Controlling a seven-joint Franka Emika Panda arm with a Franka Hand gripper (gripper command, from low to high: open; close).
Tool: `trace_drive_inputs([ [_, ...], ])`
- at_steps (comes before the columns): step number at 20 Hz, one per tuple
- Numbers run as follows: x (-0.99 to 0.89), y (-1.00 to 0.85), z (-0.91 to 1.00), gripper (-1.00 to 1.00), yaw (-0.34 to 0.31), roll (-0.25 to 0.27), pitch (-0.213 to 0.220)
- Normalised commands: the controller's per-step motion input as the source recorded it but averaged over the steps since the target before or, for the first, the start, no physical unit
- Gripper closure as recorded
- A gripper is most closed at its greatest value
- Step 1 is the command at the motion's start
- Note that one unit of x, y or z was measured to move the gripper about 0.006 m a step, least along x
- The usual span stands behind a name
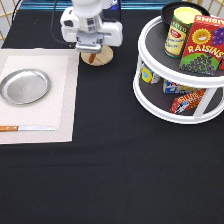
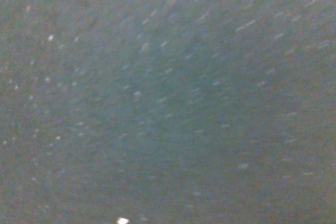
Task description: Arrange plate and fork
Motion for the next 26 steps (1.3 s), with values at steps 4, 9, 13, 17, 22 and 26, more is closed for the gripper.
trace_drive_inputs([
  [4,0.00,-0.82,0.40,1.00,-0.028,0.121,0.046],
  [9,0.00,-0.63,0.28,1.00,-0.125,0.040,0.055],
  [13,0.00,-0.45,0.17,1.00,-0.203,0.013,0.031],
  [17,-0.05,-0.24,0.05,1.00,-0.283,0.004,0.003],
  [22,-0.13,-0.09,0.00,1.00,-0.326,0.033,0.001],
  [26,-0.14,-0.06,0.00,1.00,-0.331,0.042,0.005],
])
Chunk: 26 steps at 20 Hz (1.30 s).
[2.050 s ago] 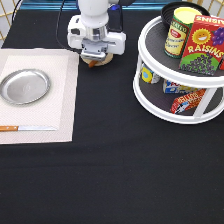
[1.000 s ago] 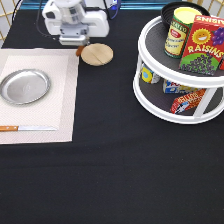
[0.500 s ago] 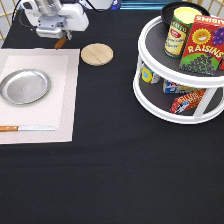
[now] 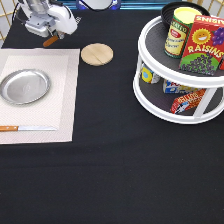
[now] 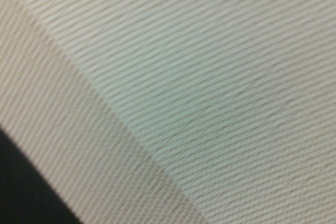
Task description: Arrange plate and fork
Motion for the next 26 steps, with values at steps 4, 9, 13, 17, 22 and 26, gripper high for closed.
trace_drive_inputs([
  [4,-0.07,-0.04,-0.05,1.00,-0.314,0.072,0.000],
  [9,-0.09,0.00,-0.12,1.00,-0.348,0.087,0.000],
  [13,-0.08,0.00,-0.11,1.00,-0.349,0.095,0.000],
  [17,-0.12,-0.01,-0.03,1.00,-0.333,0.106,0.025],
  [22,0.07,-0.41,0.18,1.00,-0.176,0.057,0.114],
  [26,0.24,-0.70,0.11,1.00,-0.063,0.051,0.140],
])
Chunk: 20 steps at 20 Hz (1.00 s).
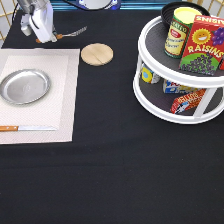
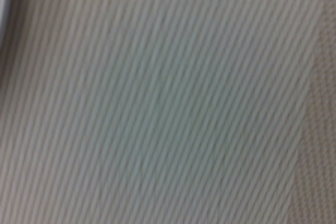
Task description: Arrange plate and fork
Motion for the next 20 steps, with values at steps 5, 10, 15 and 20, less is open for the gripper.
trace_drive_inputs([
  [5,0.32,-0.97,-0.07,1.00,0.000,0.034,0.135],
  [10,0.37,-0.96,-0.09,1.00,0.000,0.026,0.131],
  [15,0.56,-0.69,0.00,1.00,0.002,0.032,0.133],
  [20,0.64,-0.35,0.01,1.00,0.036,0.000,0.105],
])
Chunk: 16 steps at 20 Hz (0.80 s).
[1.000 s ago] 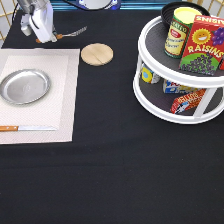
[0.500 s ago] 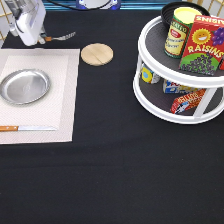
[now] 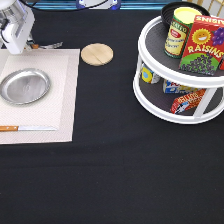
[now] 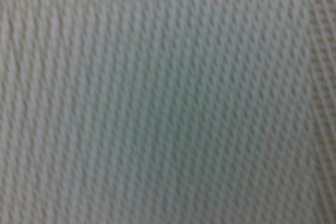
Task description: Arrange plate and fork
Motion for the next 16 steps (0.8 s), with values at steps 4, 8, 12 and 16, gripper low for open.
trace_drive_inputs([
  [4,0.45,-0.22,-0.07,1.00,0.008,-0.006,0.100],
  [8,0.16,-0.09,-0.11,1.00,0.000,-0.038,0.089],
  [12,-0.03,0.09,-0.02,1.00,-0.029,-0.094,0.090],
  [16,-0.03,0.16,0.00,1.00,-0.029,-0.110,0.056],
])
